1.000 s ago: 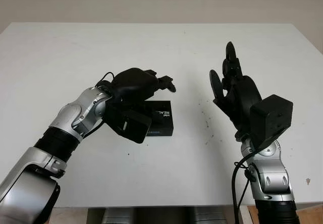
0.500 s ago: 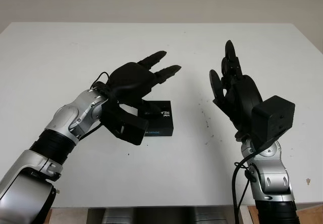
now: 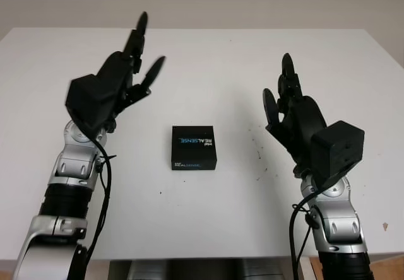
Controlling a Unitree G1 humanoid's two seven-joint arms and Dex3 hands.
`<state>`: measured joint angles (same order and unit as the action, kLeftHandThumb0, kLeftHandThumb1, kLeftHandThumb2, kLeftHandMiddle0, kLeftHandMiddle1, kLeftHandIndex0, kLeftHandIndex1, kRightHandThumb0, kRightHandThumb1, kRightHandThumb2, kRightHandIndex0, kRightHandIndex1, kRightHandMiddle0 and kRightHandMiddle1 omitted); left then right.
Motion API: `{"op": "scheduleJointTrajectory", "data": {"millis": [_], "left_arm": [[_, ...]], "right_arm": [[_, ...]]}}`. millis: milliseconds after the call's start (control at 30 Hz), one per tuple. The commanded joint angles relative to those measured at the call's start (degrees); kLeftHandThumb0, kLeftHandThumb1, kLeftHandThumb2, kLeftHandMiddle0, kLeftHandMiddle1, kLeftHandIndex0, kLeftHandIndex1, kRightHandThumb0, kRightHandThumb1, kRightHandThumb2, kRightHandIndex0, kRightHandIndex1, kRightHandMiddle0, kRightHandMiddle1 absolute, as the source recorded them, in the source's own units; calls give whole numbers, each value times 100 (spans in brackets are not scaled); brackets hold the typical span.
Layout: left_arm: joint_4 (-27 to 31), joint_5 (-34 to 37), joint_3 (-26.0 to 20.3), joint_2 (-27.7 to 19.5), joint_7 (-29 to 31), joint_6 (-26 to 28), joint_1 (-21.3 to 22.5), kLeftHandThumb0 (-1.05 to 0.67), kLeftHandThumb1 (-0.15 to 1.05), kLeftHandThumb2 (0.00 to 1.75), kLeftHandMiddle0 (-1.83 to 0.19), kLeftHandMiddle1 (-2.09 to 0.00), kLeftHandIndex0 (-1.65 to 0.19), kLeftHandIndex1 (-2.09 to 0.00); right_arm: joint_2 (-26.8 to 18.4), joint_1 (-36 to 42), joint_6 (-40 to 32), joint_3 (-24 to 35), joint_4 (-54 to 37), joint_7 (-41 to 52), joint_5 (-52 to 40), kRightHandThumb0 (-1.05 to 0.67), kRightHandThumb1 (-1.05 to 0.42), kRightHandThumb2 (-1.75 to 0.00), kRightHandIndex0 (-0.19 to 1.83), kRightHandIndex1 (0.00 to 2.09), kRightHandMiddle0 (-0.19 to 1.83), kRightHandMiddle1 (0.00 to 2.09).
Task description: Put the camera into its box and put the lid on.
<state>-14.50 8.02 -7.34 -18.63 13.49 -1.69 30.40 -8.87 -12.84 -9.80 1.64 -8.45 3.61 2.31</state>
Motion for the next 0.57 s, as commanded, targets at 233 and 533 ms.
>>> {"op": "scheduleJointTrajectory", "data": {"millis": [233, 533], "left_arm": [[684, 740, -599, 403, -217, 239, -718, -79, 105, 64, 19, 0, 19, 0], [858, 809, -673, 557, -238, 166, -1095, -79, 105, 65, 19, 0, 19, 0]], "right_arm": [[29, -283, -258, -2, 212, -50, -2, -85, -105, -69, -19, 0, -19, 0], [34, -384, -208, 17, 421, 17, -131, -82, -105, -68, -19, 0, -19, 0]]}}
